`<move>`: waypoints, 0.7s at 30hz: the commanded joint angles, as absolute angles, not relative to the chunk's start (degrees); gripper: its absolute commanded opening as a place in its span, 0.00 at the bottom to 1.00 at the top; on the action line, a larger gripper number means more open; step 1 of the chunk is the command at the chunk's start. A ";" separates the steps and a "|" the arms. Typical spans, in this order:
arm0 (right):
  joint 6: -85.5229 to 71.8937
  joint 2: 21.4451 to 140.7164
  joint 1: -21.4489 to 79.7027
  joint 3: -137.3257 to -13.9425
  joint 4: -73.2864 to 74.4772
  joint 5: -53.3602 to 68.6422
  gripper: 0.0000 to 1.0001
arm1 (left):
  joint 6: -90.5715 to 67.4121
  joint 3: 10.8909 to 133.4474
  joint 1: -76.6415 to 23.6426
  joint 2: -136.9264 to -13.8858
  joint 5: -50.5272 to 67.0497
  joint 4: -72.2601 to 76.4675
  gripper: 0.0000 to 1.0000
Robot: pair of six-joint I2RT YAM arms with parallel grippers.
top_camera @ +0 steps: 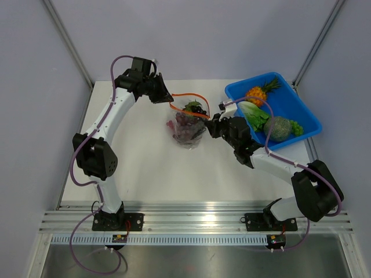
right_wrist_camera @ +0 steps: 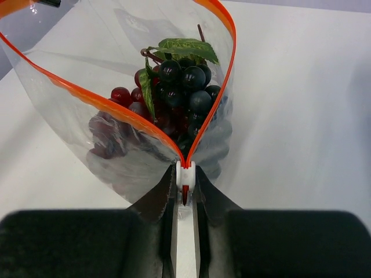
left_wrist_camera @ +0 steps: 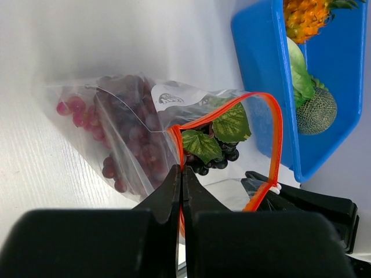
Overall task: Place the food in the zip-top bag and seal the zipper
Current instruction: Adjust the zipper food storage bag at the center of the board.
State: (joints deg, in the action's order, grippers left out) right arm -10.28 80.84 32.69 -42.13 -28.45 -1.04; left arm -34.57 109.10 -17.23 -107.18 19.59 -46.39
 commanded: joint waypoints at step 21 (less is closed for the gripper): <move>6.59 88.85 18.02 -60.97 -24.02 49.70 0.00 | -16.79 93.95 -18.19 -81.57 12.74 -51.87 0.81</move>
